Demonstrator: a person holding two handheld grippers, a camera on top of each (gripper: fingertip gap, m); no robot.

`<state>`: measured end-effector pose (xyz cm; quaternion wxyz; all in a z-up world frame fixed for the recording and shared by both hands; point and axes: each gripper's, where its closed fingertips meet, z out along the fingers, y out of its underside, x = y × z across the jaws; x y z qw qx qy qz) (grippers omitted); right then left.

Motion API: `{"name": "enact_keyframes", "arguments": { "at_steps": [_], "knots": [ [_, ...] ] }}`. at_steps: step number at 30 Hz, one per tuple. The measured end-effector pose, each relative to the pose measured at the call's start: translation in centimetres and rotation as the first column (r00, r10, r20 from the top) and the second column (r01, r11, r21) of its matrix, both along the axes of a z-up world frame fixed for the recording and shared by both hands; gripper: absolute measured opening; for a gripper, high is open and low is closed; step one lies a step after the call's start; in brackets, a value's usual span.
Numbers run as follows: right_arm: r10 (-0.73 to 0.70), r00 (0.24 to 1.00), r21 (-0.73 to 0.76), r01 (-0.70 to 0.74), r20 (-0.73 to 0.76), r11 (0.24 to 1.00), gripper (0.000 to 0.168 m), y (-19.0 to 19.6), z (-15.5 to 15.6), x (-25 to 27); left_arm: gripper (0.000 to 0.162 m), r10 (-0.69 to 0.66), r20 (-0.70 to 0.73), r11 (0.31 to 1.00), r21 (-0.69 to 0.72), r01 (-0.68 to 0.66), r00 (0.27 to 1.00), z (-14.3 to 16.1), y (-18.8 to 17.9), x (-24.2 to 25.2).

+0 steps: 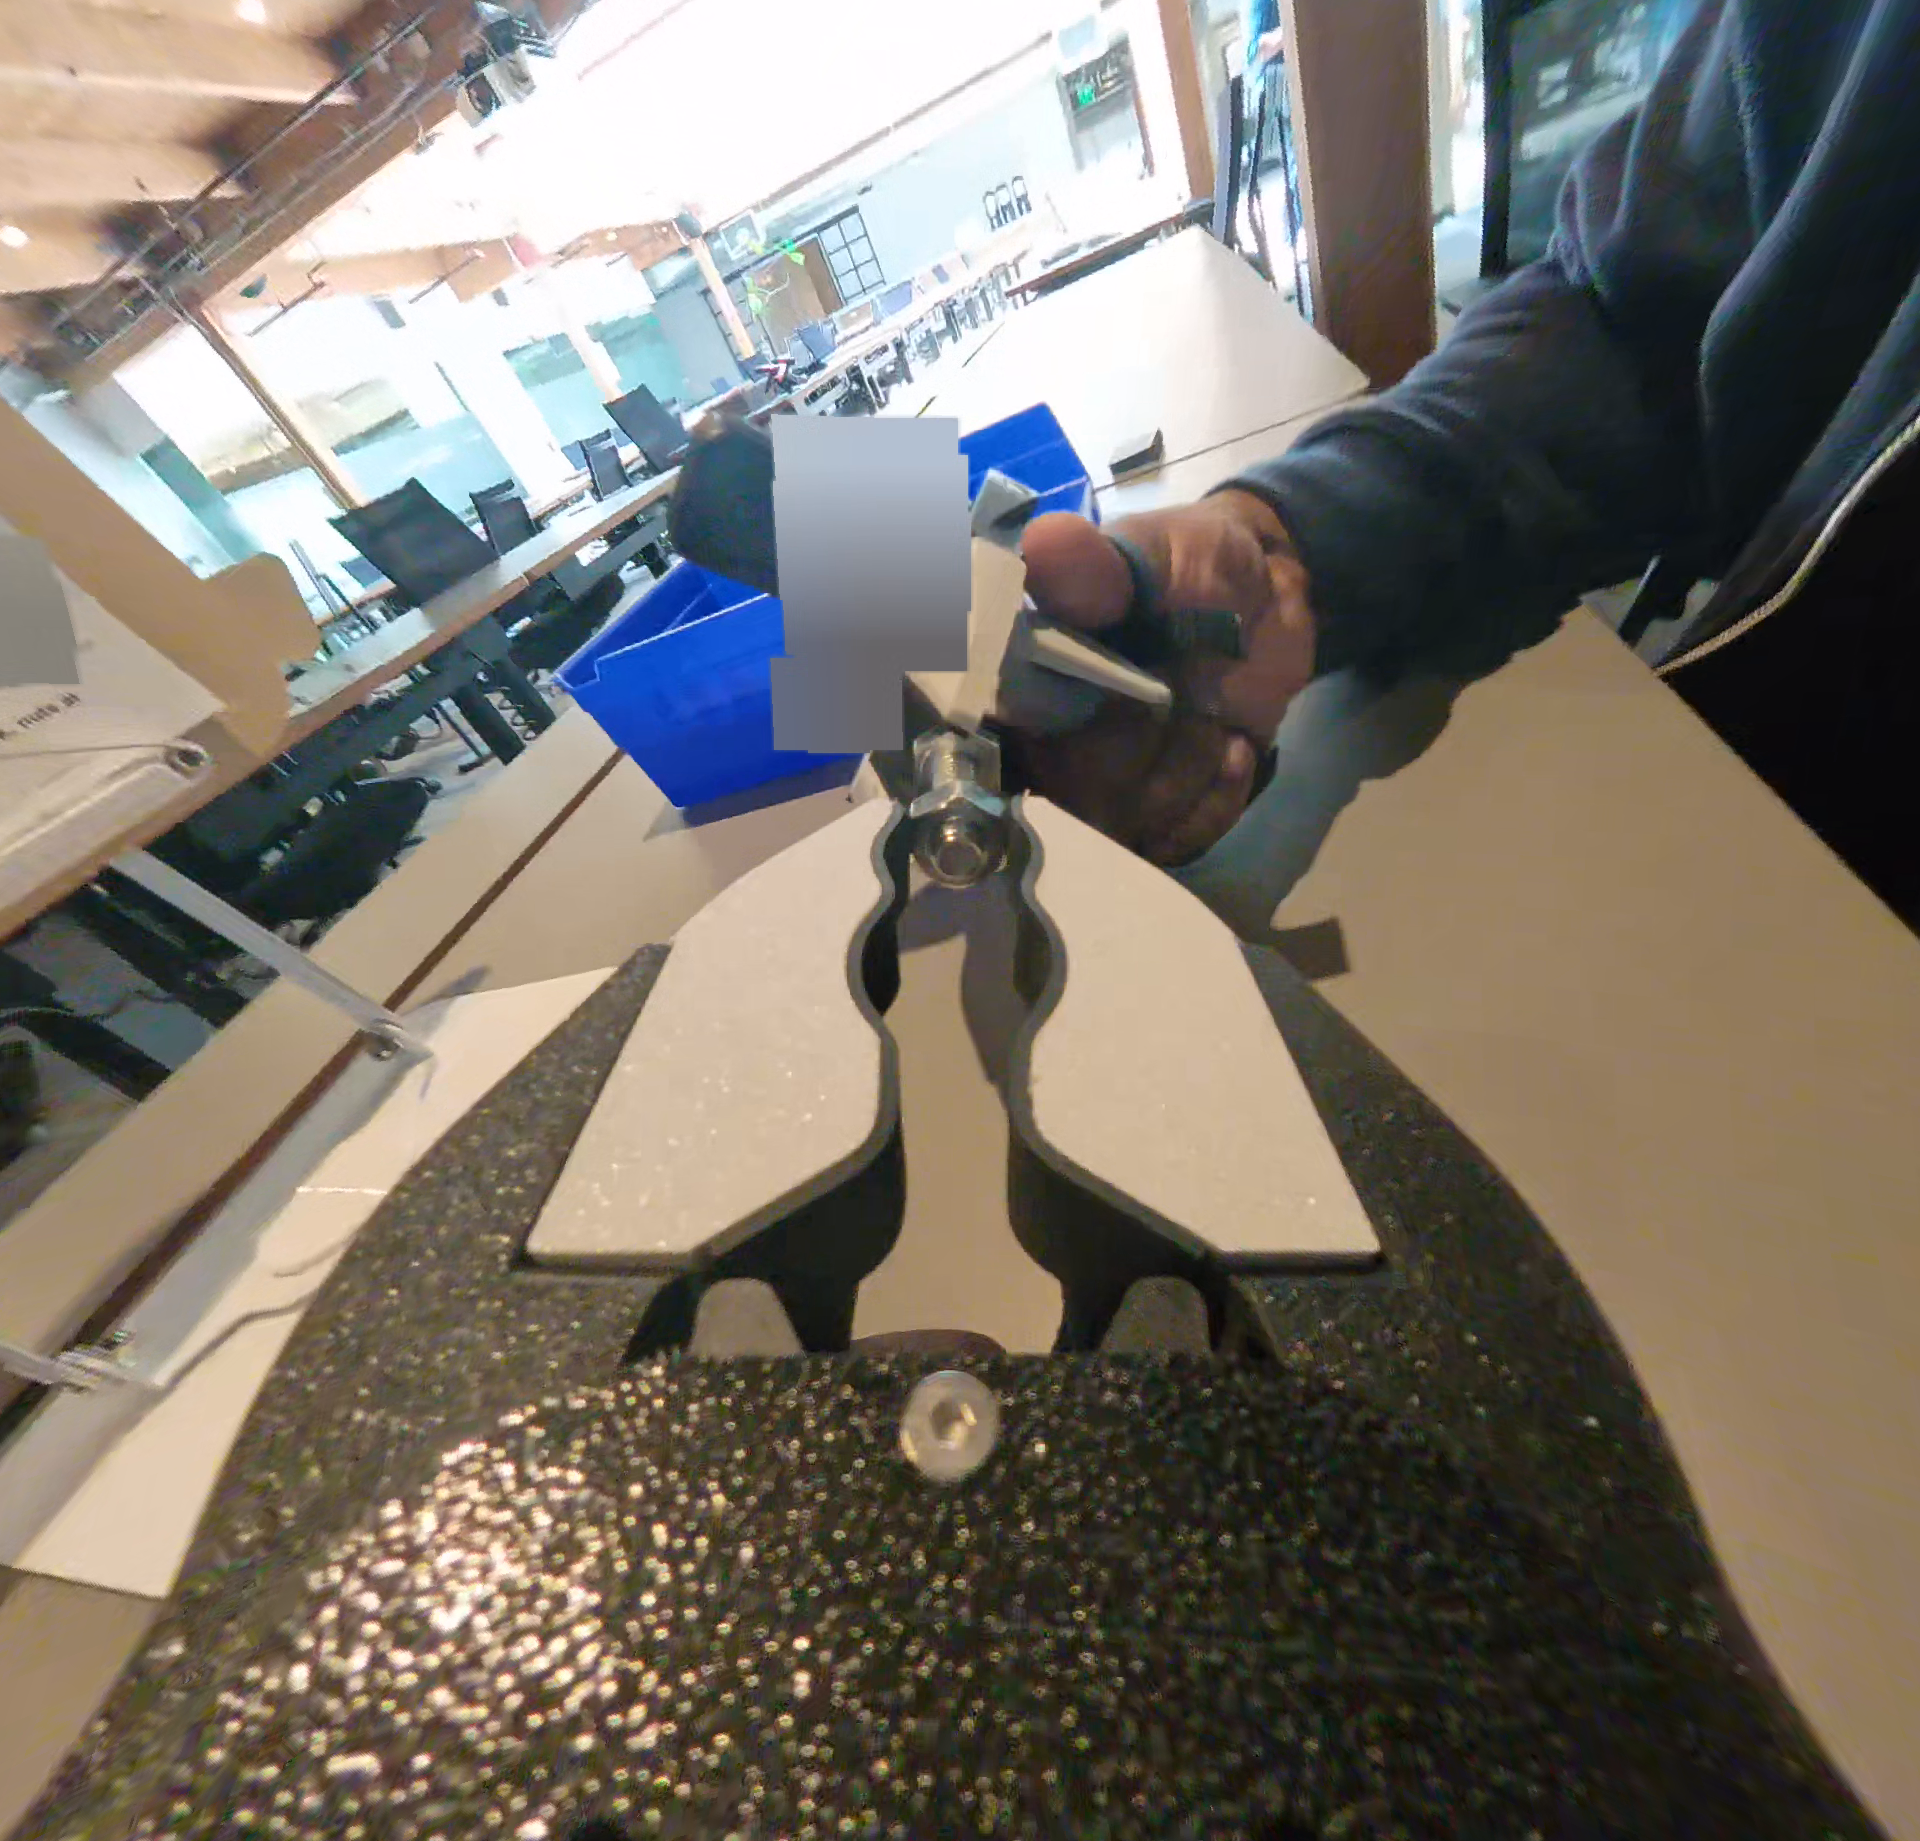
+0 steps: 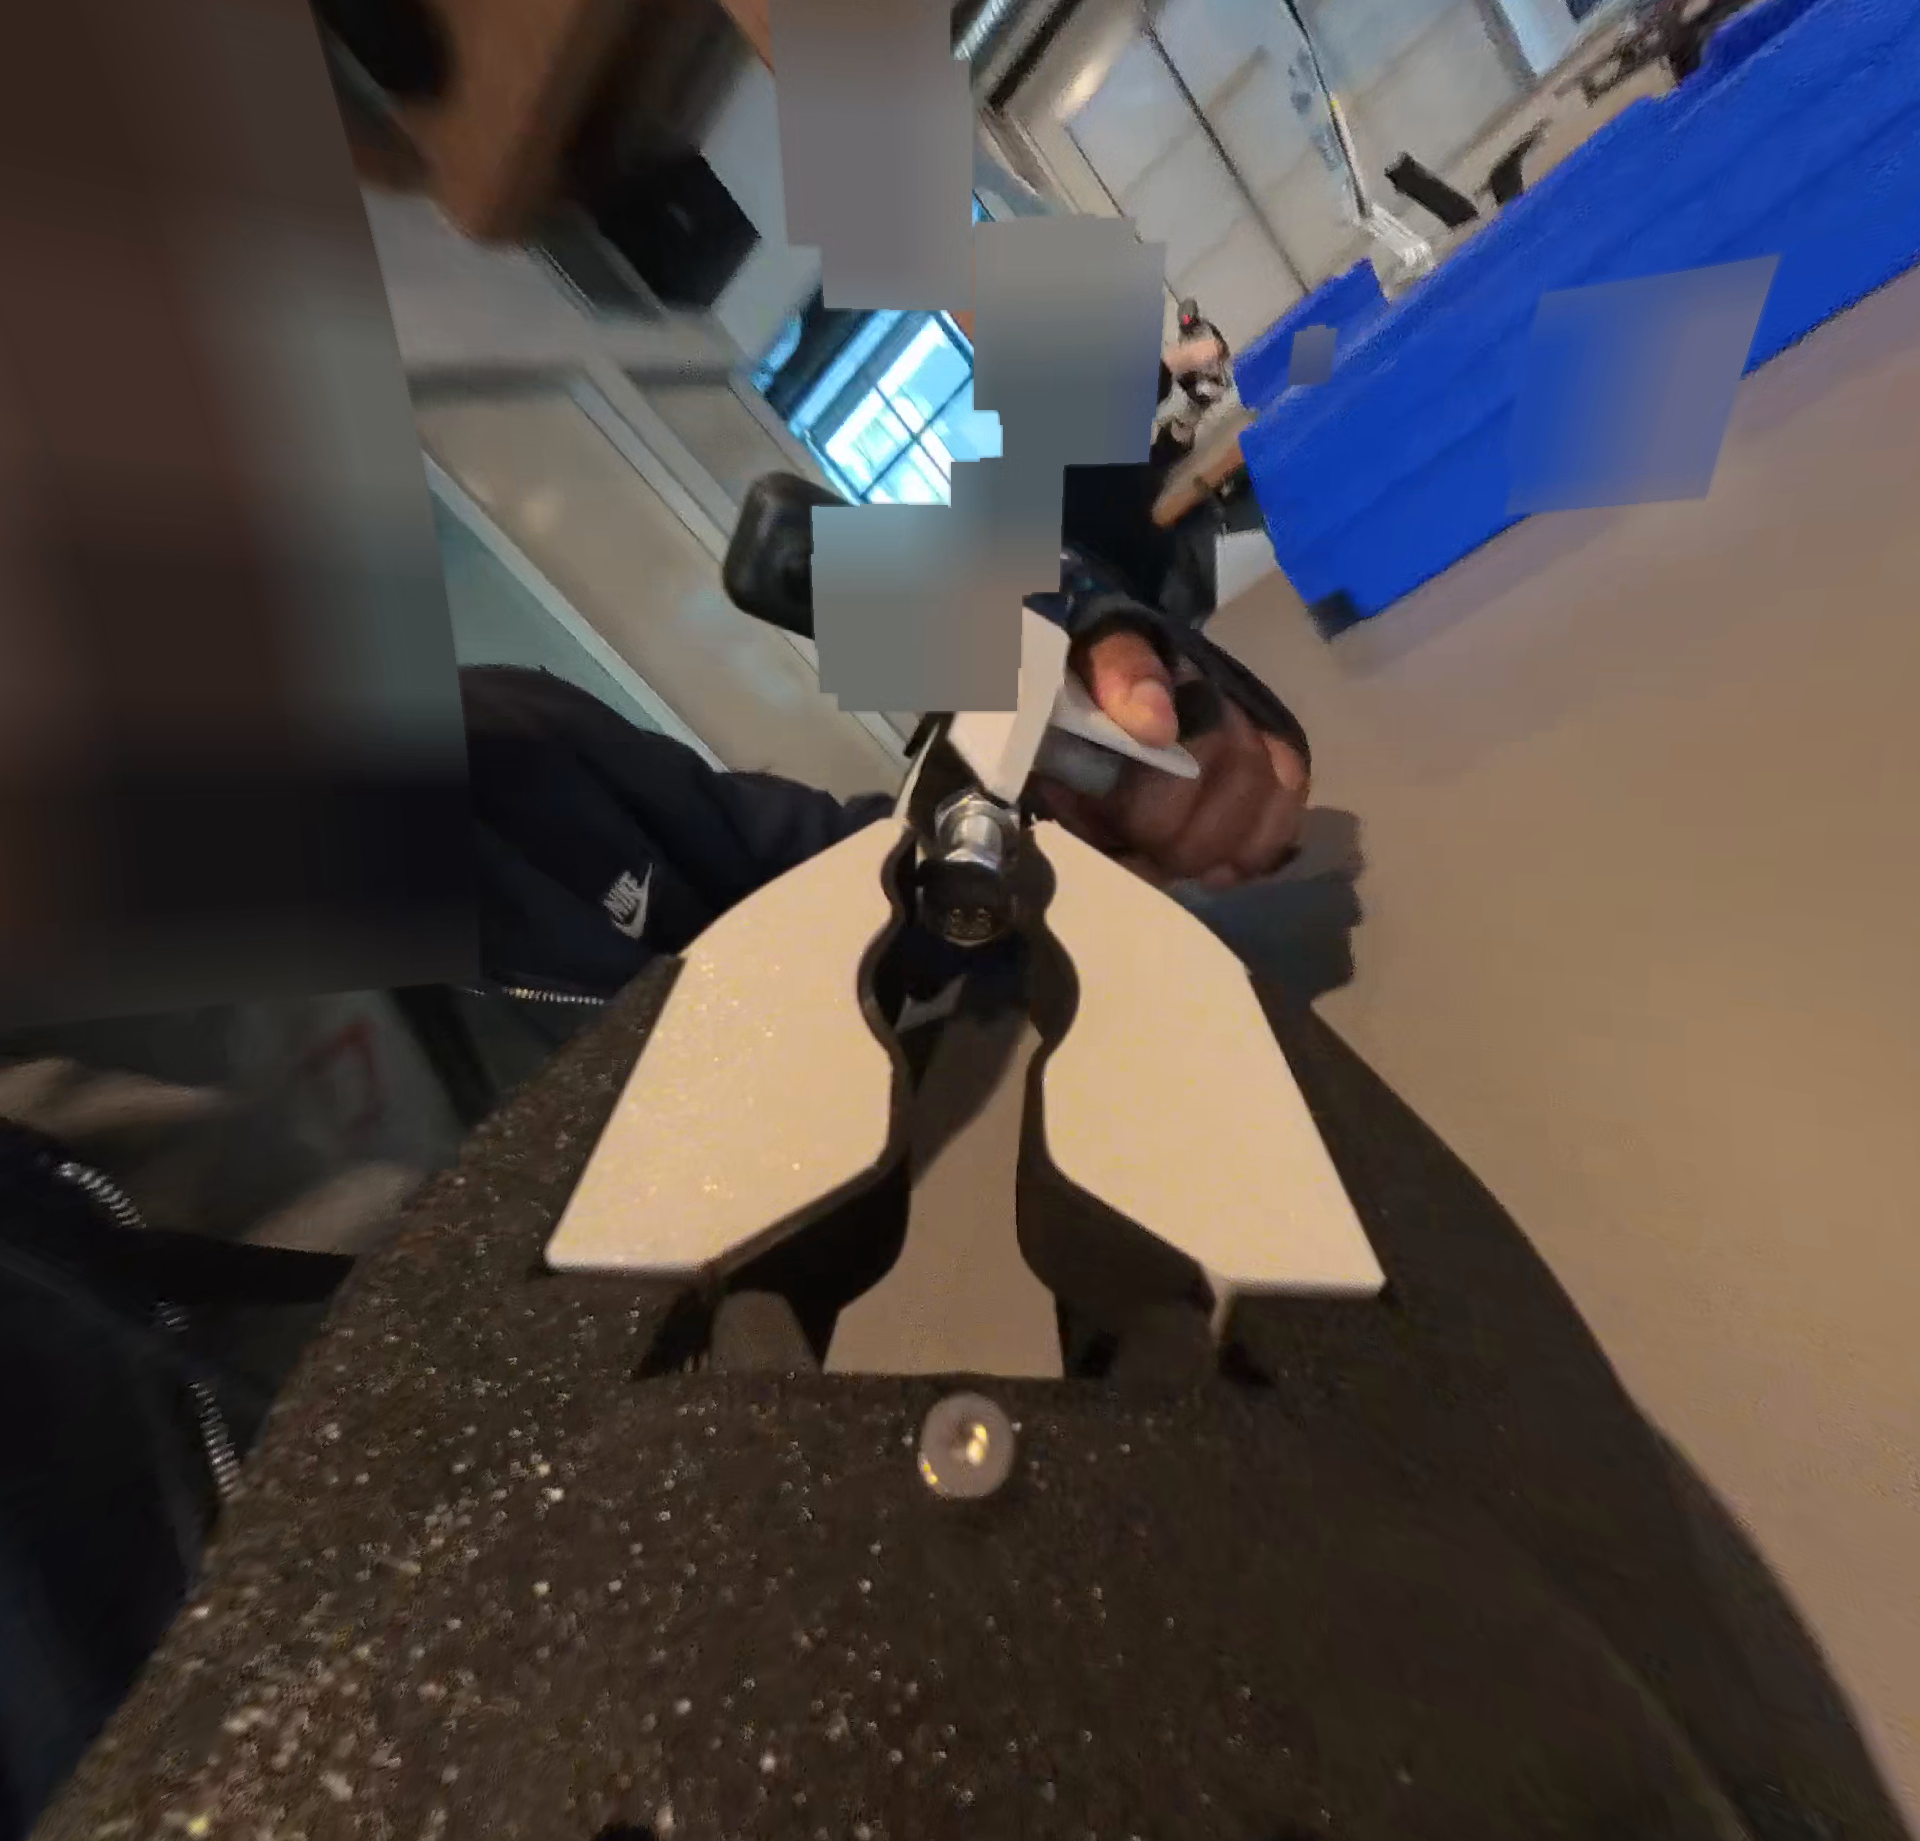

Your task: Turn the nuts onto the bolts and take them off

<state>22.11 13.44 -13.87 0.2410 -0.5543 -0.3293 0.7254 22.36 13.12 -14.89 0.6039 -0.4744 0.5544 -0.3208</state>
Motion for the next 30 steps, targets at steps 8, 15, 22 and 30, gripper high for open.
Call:
{"name": "enact_keyframes", "arguments": {
  "at_steps": [8, 15, 22, 30],
  "knots": [
    [-0.311, 0.950, 0.578, 0.241, 0.023, 0.779, 0.035, 1.5, 1.0, 0.7, 0.017, -0.059, 0.187, 0.955, -0.276, 0.111, 0.980, 1.5, 0.8, -1.1],
    [-0.434, 0.901, 0.891, 0.170, 0.032, 0.420, 0.026, 0.0, 0.0, -0.3, 0.017, -0.132, 0.241, 0.888, -0.402, 0.223, 0.962, 1.5, 0.2, -0.8],
    [-0.410, 0.910, 0.841, 0.171, 0.065, 0.513, 0.017, -0.4, -0.2, -0.5, 0.017, -0.146, 0.181, 0.900, -0.385, 0.207, 0.973, 0.7, -0.2, -0.3],
    [-0.099, 0.990, 0.183, 0.079, 0.099, 0.980, 0.017, -0.2, -0.2, -0.3, 0.017, -0.015, 0.018, 1.000, -0.018, 0.015, 1.000, 0.2, -0.1, 0.0]
  ]
}}
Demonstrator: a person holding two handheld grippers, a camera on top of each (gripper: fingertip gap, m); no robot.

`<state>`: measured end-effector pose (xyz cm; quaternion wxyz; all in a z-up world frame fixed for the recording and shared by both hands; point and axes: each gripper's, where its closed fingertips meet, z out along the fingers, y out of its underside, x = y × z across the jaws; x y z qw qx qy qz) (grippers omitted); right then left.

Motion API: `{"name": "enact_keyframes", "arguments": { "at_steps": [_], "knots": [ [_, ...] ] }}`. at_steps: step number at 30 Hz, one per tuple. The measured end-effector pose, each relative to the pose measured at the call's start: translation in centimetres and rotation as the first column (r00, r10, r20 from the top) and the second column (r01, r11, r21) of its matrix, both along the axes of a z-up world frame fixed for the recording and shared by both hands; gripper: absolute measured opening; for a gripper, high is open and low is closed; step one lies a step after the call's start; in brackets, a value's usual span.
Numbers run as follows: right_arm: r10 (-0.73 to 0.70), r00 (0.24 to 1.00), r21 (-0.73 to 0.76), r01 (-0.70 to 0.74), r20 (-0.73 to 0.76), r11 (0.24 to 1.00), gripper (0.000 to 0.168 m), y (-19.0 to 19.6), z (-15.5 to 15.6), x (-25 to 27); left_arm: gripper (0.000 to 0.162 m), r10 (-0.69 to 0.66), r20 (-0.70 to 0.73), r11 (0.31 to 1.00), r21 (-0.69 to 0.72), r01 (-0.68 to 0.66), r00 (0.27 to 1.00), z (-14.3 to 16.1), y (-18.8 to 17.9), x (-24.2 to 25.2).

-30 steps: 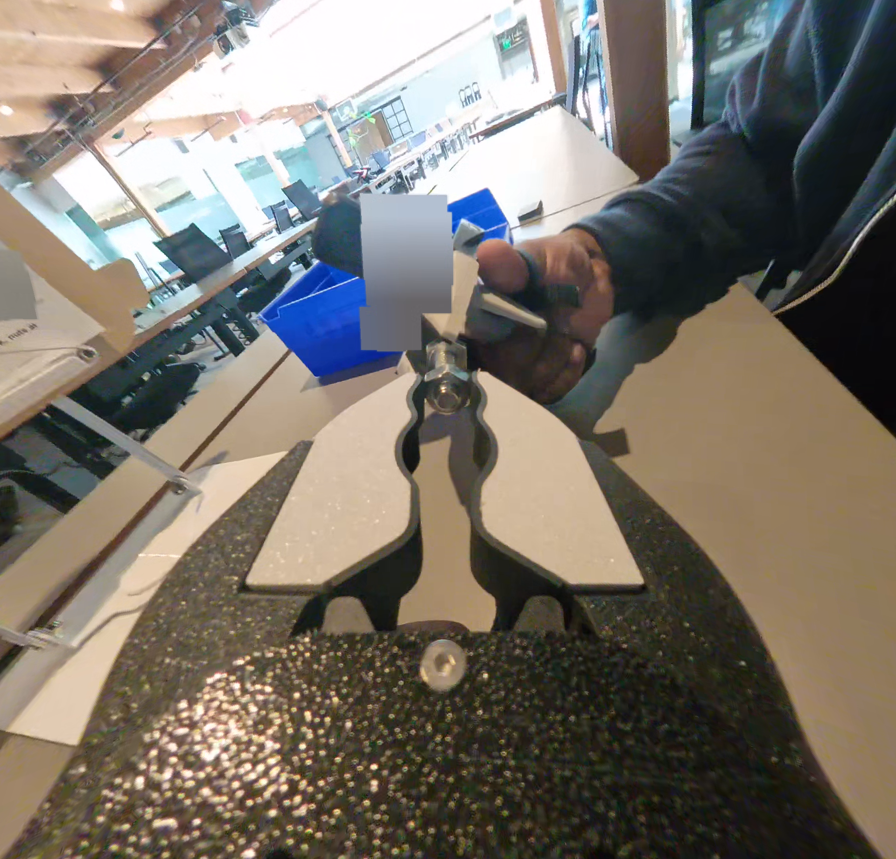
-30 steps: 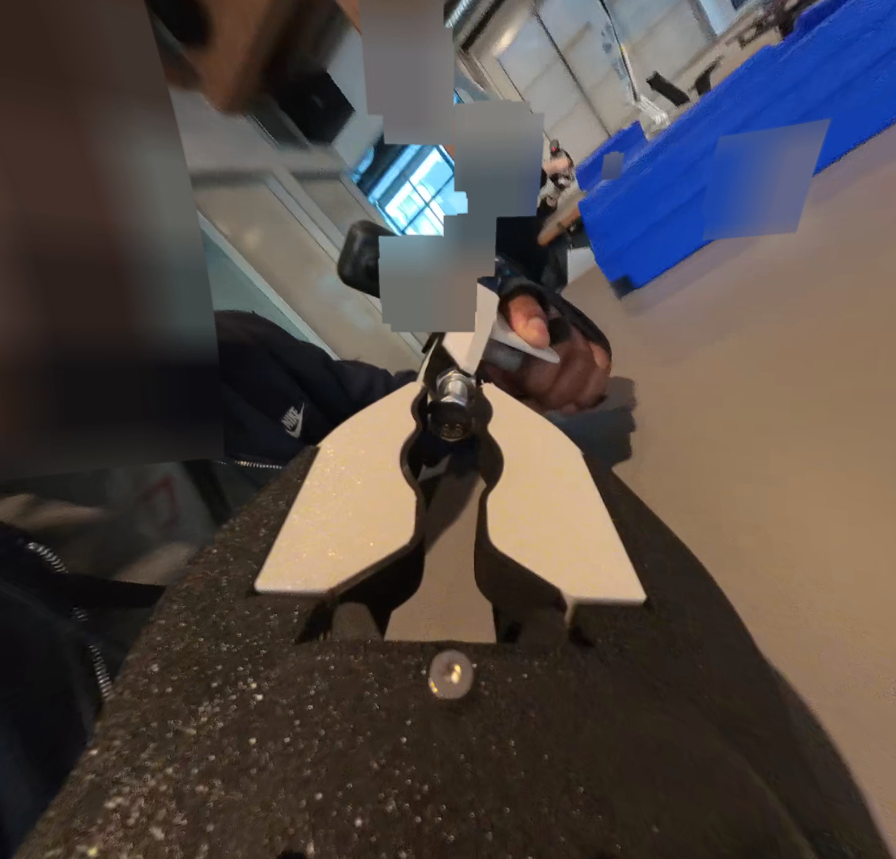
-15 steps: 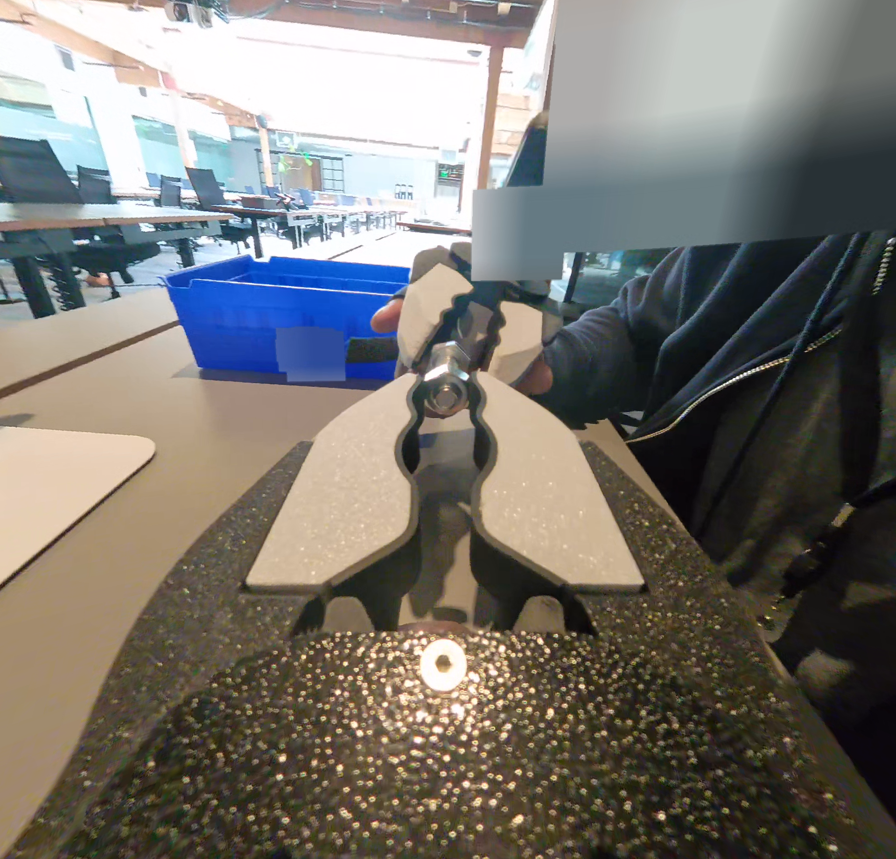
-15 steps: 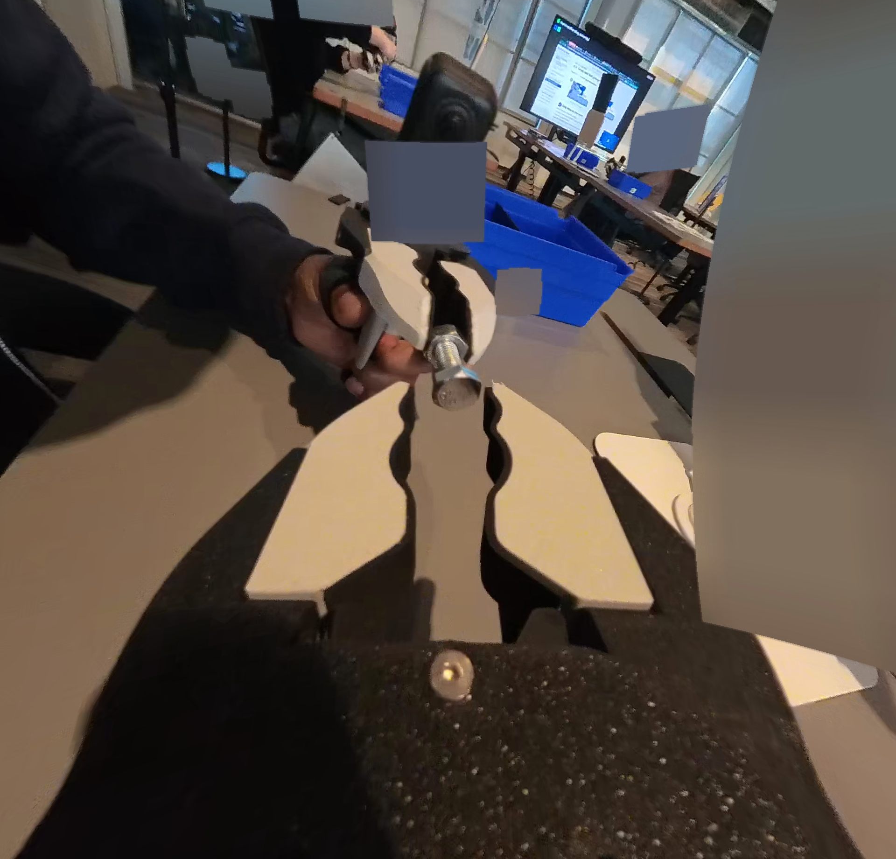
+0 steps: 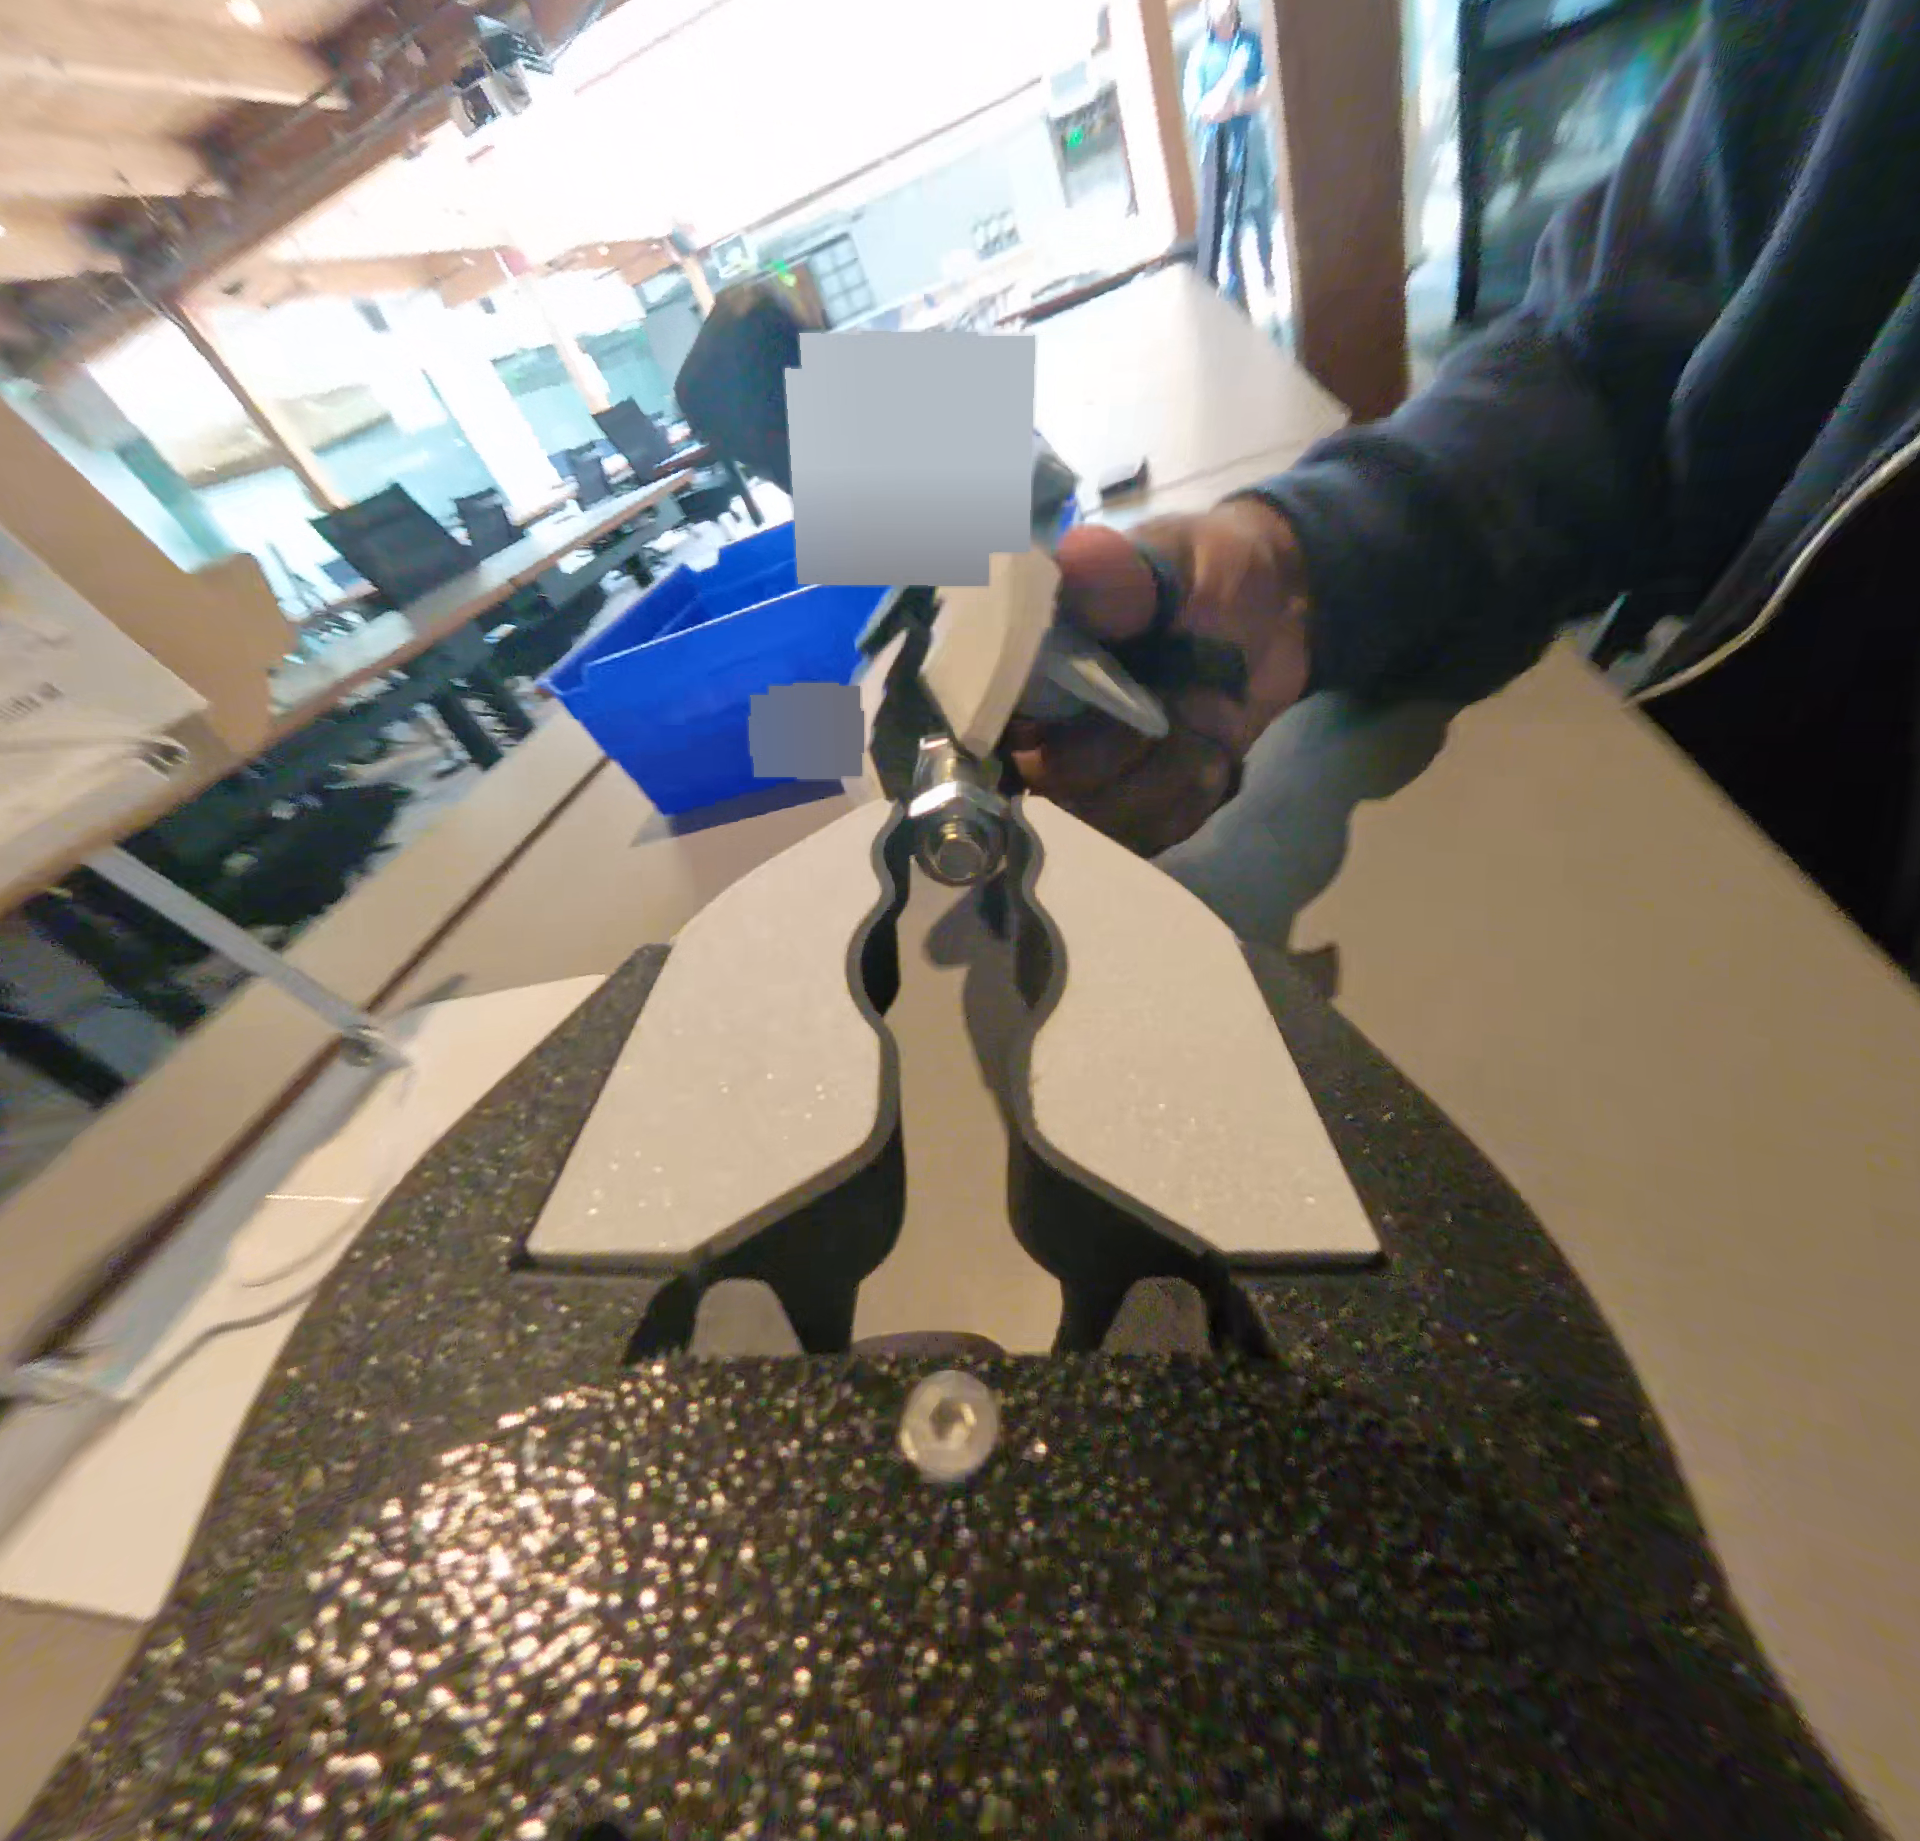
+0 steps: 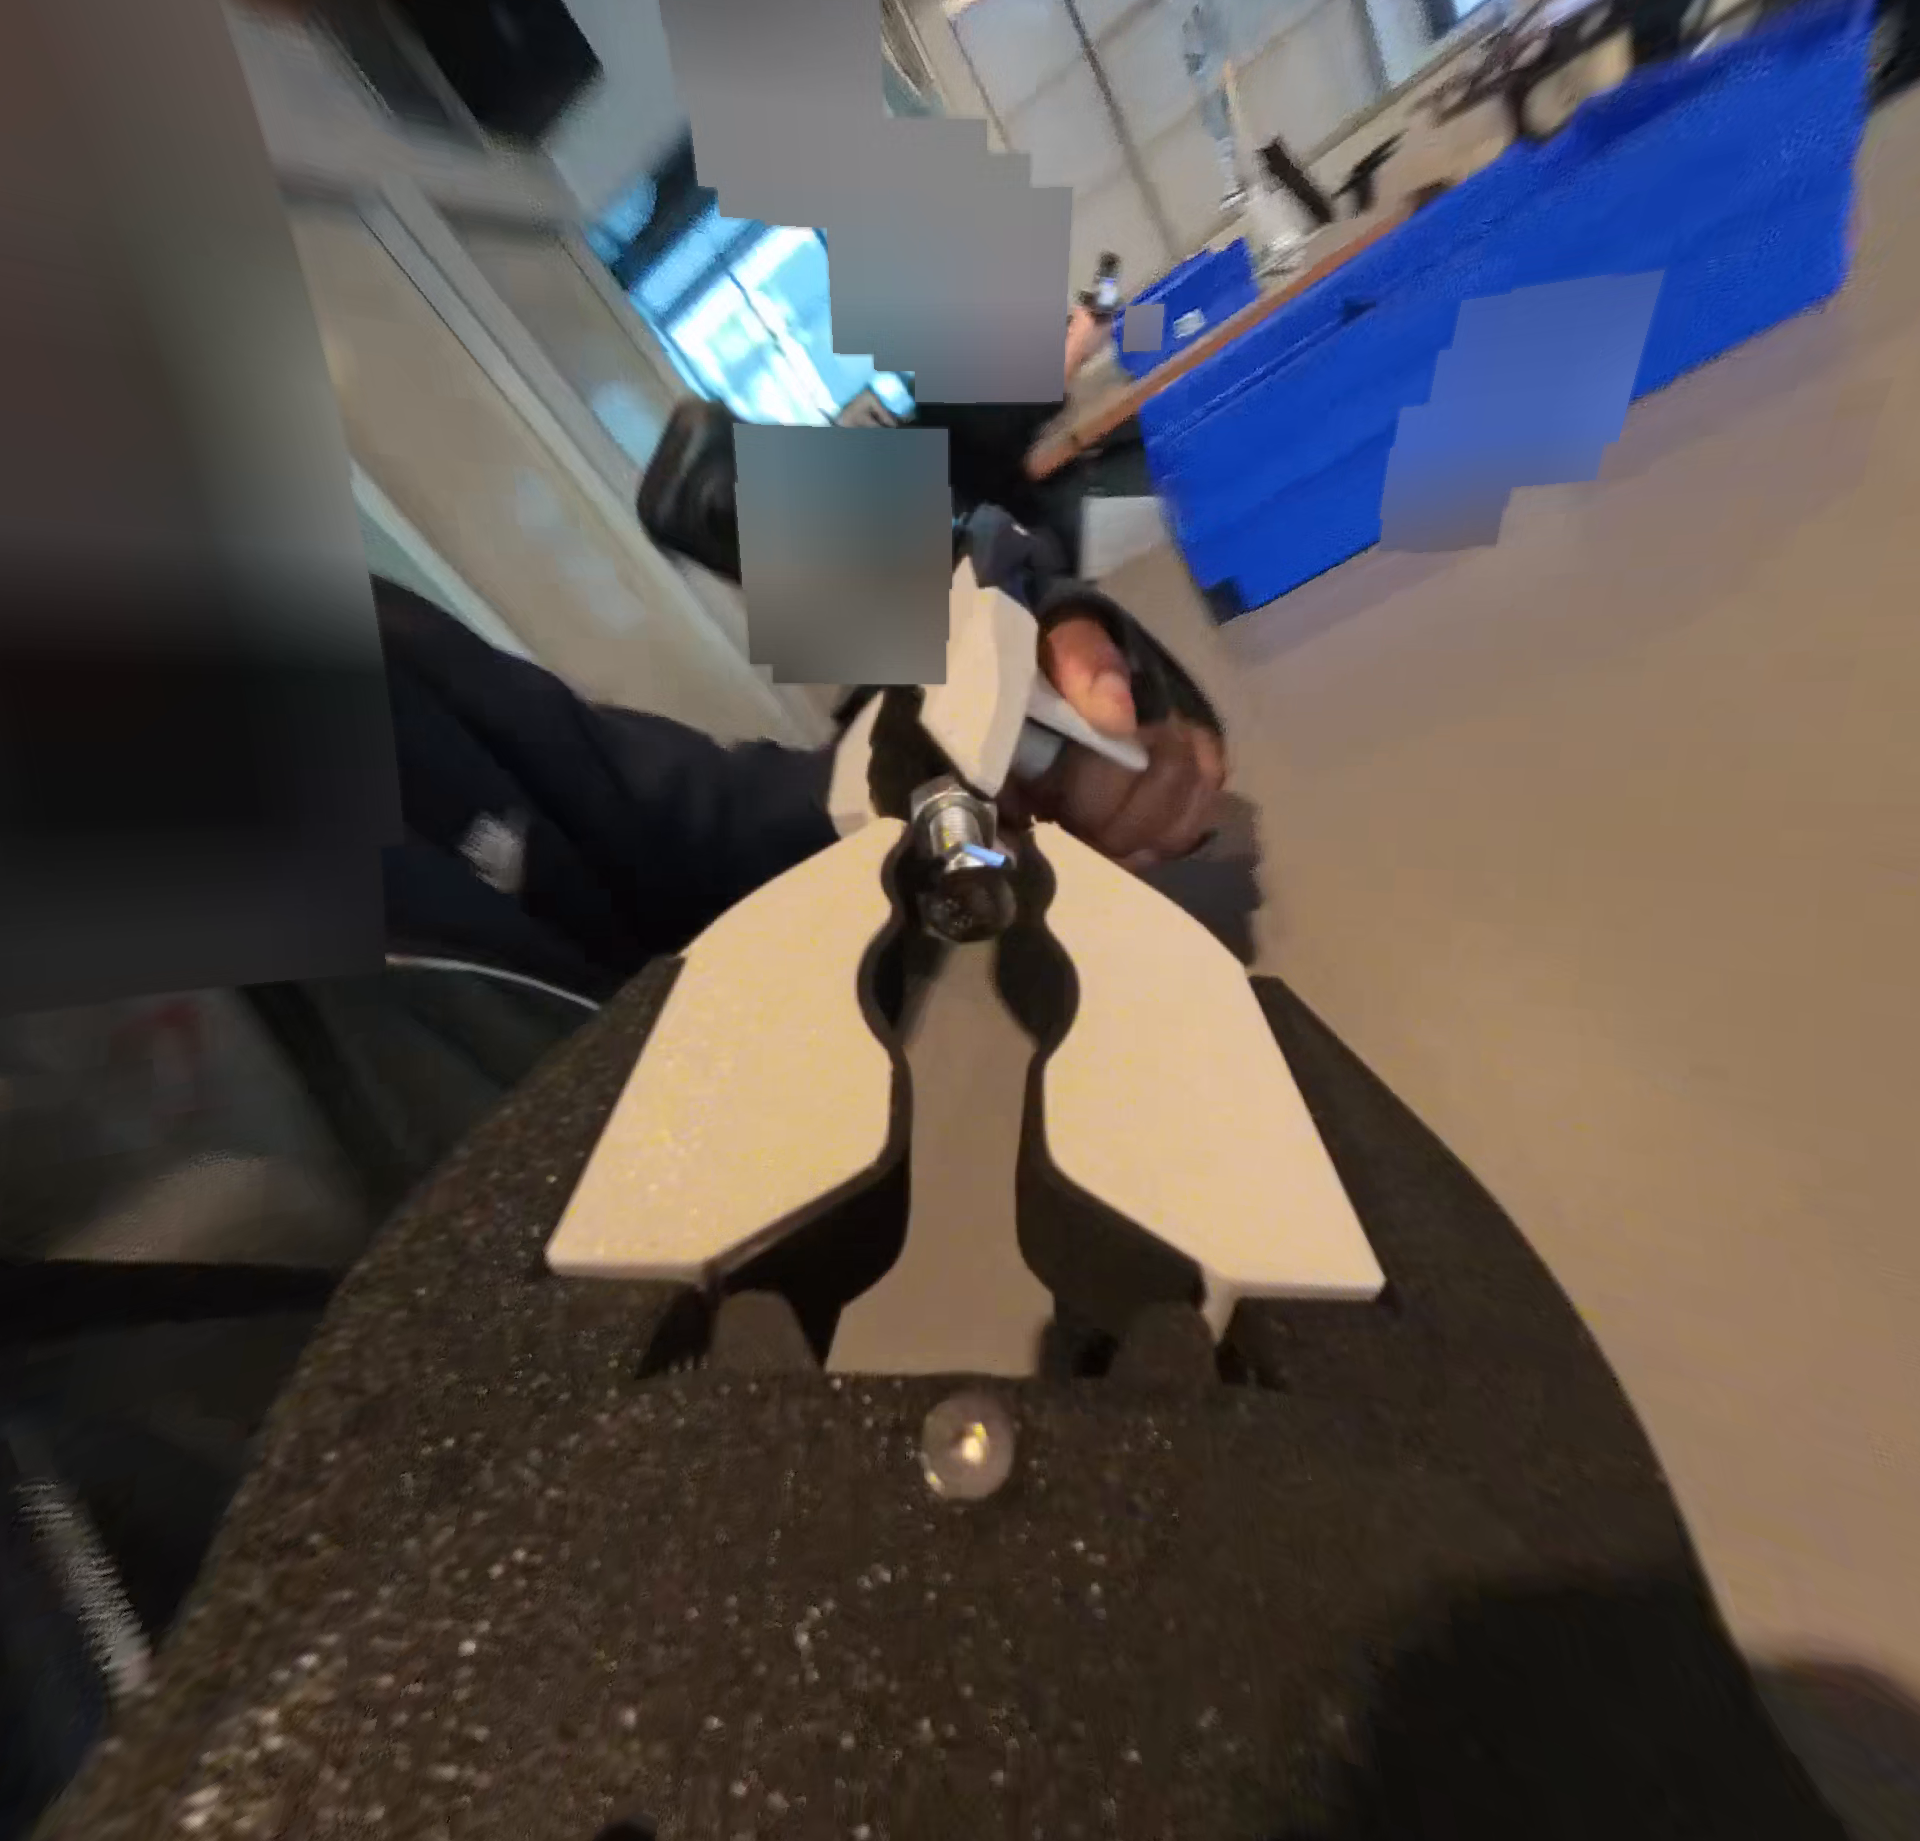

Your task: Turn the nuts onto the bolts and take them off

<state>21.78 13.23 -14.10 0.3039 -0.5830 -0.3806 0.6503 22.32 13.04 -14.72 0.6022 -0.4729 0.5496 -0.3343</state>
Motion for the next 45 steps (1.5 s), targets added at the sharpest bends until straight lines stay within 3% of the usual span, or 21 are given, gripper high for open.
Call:
{"name": "enact_keyframes", "arguments": {
  "at_steps": [2, 4, 5, 8, 10, 13, 16, 19, 22, 25, 29, 33, 35, 37, 40, 42, 45],
  "knots": [
    [0.057, 0.996, -0.183, -0.067, -0.062, 0.981, 0.017, 0.1, -0.3, 0.1, 0.017, 0.034, -0.039, 0.997, 0.075, -0.031, 0.999, -0.3, 0.0, 0.1],
    [0.067, 0.991, -0.216, -0.092, -0.118, 0.972, 0.019, 0.3, 0.1, 0.2, 0.017, 0.029, -0.041, 0.999, 0.046, -0.027, 0.999, -0.4, 0.0, 0.2],
    [0.055, 0.991, -0.189, -0.077, -0.123, 0.979, 0.030, 0.4, 0.3, 0.1, 0.017, 0.012, -0.032, 1.000, 0.008, -0.011, 0.999, -0.4, 0.0, 0.3],
    [-0.036, 0.997, 0.015, 0.038, -0.074, 0.999, 0.050, 0.9, 0.8, 0.1, 0.017, -0.020, 0.062, 0.994, -0.105, 0.026, 0.998, 0.5, 0.2, 0.0],
    [-0.117, 0.992, 0.204, 0.124, -0.047, 0.971, 0.050, 1.3, 1.2, 0.5, 0.017, -0.032, 0.128, 0.982, -0.182, 0.055, 0.991, 1.2, 0.5, -0.5],
    [-0.242, 0.970, 0.475, 0.228, -0.033, 0.850, 0.042, 1.6, 1.7, 0.9, 0.017, -0.063, 0.203, 0.950, -0.289, 0.122, 0.977, 1.8, 0.7, -1.0],
    [-0.300, 0.954, 0.668, 0.232, -0.014, 0.707, 0.035, 1.0, 1.6, 0.7, 0.017, -0.090, 0.241, 0.915, -0.363, 0.176, 0.966, 1.9, 0.7, -1.1],
    [-0.325, 0.946, 0.775, 0.199, 0.008, 0.600, 0.033, 0.3, 1.1, 0.3, 0.017, -0.107, 0.251, 0.900, -0.387, 0.201, 0.962, 1.8, 0.6, -1.0],
    [-0.327, 0.945, 0.801, 0.177, 0.026, 0.573, 0.024, -0.1, 0.8, -0.1, 0.017, -0.140, 0.248, 0.886, -0.401, 0.233, 0.959, 1.7, 0.1, -0.7],
    [-0.312, 0.950, 0.780, 0.178, 0.024, 0.600, 0.018, -0.3, 0.9, -0.1, 0.017, -0.156, 0.233, 0.888, -0.393, 0.240, 0.960, 1.5, -0.3, -0.4],
    [-0.241, 0.968, 0.615, 0.146, 0.074, 0.774, 0.017, -0.2, 0.5, -0.1, 0.017, -0.123, 0.172, 0.933, -0.317, 0.173, 0.977, 1.1, 0.0, -0.4],
    [-0.062, 0.998, 0.184, 0.056, 0.024, 0.981, 0.017, -0.3, 0.6, -0.1, 0.017, -0.037, 0.061, 0.998, -0.054, 0.040, 0.997, 0.7, -0.1, -0.4],
    [0.024, 0.998, -0.073, -0.027, -0.052, 0.997, 0.017, -0.2, 0.6, 0.0, 0.017, 0.015, 0.022, 0.998, 0.062, -0.016, 1.000, 0.7, 0.0, -0.3],
    [0.063, 0.989, -0.211, -0.090, -0.131, 0.973, 0.017, 0.1, 0.6, 0.2, 0.016, 0.039, 0.004, 0.996, 0.080, -0.039, 0.999, 0.6, 0.1, -0.2],
    [0.009, 0.985, -0.153, -0.036, -0.172, 0.988, 0.034, 1.0, 1.2, 0.5, 0.016, 0.008, 0.060, 0.999, -0.050, -0.005, 0.998, 0.7, 0.4, -0.2],
    [-0.049, 0.991, 0.004, 0.050, -0.125, 0.999, 0.037, 1.4, 1.3, 0.7, 0.017, -0.006, 0.130, 0.990, -0.135, 0.024, 0.991, 1.3, 0.8, -0.7],
    [-0.142, 0.988, 0.256, 0.152, -0.058, 0.955, 0.038, 1.7, 1.3, 0.9, 0.016, -0.030, 0.200, 0.970, -0.230, 0.076, 0.979, 1.9, 1.1, -1.3]
  ]
}}
